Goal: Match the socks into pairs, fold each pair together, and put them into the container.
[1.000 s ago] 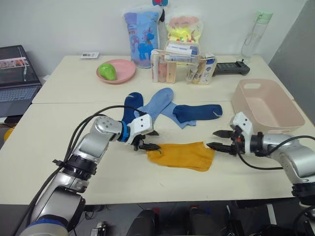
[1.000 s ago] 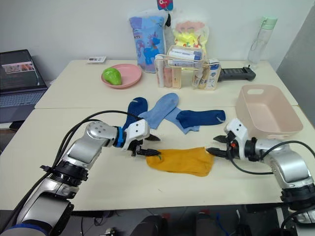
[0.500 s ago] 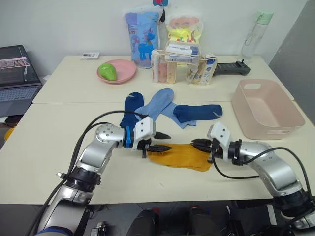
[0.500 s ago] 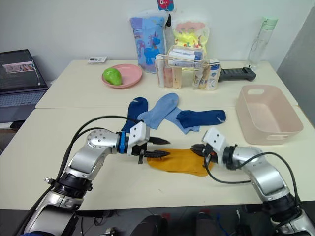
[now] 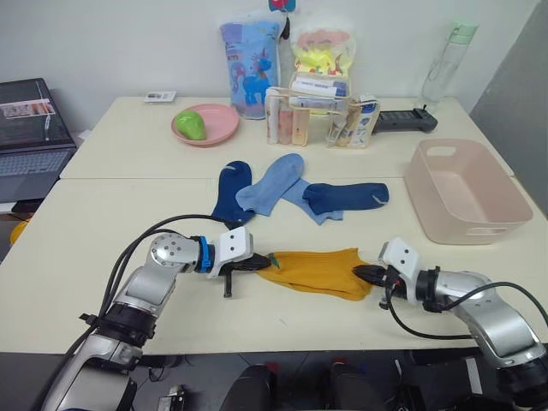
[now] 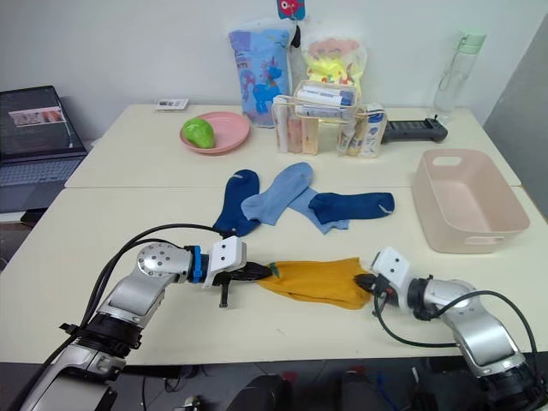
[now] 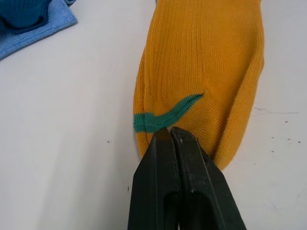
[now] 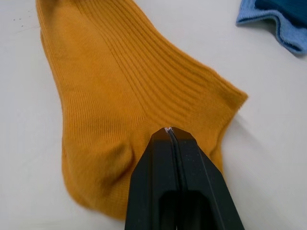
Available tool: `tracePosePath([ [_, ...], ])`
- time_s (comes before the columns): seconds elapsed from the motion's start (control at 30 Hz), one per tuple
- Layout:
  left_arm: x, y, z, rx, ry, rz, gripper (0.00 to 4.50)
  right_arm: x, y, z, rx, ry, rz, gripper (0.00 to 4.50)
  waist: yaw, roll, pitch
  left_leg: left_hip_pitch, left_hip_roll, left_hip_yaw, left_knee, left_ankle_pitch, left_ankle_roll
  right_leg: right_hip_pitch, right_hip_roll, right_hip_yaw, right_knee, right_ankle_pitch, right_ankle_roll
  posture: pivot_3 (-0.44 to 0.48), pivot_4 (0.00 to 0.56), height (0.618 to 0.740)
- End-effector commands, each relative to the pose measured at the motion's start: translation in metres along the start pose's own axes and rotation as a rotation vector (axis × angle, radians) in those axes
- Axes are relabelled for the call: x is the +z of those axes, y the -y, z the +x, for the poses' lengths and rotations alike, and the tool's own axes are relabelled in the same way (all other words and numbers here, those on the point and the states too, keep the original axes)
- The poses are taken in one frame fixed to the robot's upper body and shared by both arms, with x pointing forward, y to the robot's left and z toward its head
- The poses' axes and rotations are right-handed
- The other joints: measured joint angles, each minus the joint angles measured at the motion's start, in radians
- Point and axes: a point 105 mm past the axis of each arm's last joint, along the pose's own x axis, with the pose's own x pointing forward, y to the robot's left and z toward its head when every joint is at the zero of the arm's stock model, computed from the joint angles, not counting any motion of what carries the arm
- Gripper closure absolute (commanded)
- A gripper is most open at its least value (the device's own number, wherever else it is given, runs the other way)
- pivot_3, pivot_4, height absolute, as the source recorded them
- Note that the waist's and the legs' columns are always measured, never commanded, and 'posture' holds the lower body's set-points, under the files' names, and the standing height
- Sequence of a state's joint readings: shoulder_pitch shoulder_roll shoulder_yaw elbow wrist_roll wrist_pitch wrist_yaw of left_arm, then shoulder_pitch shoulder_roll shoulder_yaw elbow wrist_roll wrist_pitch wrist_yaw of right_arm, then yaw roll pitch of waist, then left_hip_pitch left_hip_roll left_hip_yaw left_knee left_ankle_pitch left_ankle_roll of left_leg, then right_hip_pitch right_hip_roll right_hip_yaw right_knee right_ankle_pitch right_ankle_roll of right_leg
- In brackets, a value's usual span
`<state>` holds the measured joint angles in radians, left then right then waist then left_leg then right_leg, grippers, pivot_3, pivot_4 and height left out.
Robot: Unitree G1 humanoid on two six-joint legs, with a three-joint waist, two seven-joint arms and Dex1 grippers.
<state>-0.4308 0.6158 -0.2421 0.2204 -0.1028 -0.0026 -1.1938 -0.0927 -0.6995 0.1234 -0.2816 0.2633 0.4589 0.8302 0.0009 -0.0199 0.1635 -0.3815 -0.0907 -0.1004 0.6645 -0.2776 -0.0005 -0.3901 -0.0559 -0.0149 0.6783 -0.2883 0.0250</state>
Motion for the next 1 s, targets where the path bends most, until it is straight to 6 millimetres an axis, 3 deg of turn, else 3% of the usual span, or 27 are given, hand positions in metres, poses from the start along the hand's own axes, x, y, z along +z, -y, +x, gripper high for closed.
tracePosePath([
  [0.03,0.016,0.000,-0.003,0.001,0.085,0.003,4.48,0.028,-0.001,-0.012,0.007,0.100,0.039,4.50,0.000,0.000,0.000,0.000,0.000,0.000,0.000,0.000,0.000,0.000,0.000,0.000,0.000,0.000,0.000,0.000,0.150,0.740],
  [0.1,0.026,0.001,-0.008,-0.009,0.127,0.011,4.48,0.034,0.005,-0.018,-0.030,0.141,0.113,4.50,0.000,0.000,0.000,0.000,0.000,0.000,0.000,0.000,0.000,0.000,0.000,0.000,0.000,0.000,0.000,0.000,0.150,0.740],
  [0.2,0.036,0.001,-0.015,-0.009,0.154,0.024,4.50,0.026,0.016,-0.024,-0.092,0.124,0.167,3.96,0.000,0.000,0.000,0.000,0.000,0.000,0.000,0.000,0.000,0.000,0.000,0.000,0.000,0.000,0.000,0.000,0.150,0.740],
  [0.37,0.043,0.001,-0.018,-0.001,0.164,0.032,4.50,0.008,0.019,-0.017,-0.126,0.049,0.193,2.22,-0.001,0.000,0.000,0.000,0.000,0.000,-0.001,0.000,0.001,0.000,0.000,0.000,0.000,0.000,0.000,0.000,0.150,0.740],
  [0.5,0.045,0.004,-0.015,-0.002,0.172,0.034,4.50,0.005,0.010,-0.010,-0.079,0.039,0.237,0.84,-0.001,0.000,0.000,0.000,0.000,0.000,-0.001,0.000,0.000,0.000,0.000,0.000,0.000,0.000,0.000,0.000,0.150,0.740],
  [0.67,0.047,0.006,-0.014,0.001,0.177,0.036,4.50,-0.001,-0.003,-0.009,-0.022,0.002,0.234,0.84,-0.001,0.000,0.000,0.000,0.000,0.000,-0.001,0.000,0.000,0.000,0.000,0.000,0.000,0.000,0.000,0.000,0.150,0.740],
  [0.73,0.047,0.007,-0.014,0.000,0.176,0.039,4.50,-0.002,-0.009,-0.009,0.004,-0.006,0.231,1.22,0.000,0.000,0.000,0.000,0.000,0.000,-0.001,0.000,0.001,0.000,0.000,0.000,0.000,0.000,0.000,0.000,0.150,0.740],
  [1.0,0.054,0.007,-0.009,-0.014,0.196,0.063,4.50,0.000,-0.010,-0.008,-0.003,0.009,0.241,3.89,0.000,0.000,0.000,0.000,0.000,0.000,-0.001,0.000,0.001,0.000,0.000,0.000,0.000,0.000,0.000,0.000,0.150,0.740],
])
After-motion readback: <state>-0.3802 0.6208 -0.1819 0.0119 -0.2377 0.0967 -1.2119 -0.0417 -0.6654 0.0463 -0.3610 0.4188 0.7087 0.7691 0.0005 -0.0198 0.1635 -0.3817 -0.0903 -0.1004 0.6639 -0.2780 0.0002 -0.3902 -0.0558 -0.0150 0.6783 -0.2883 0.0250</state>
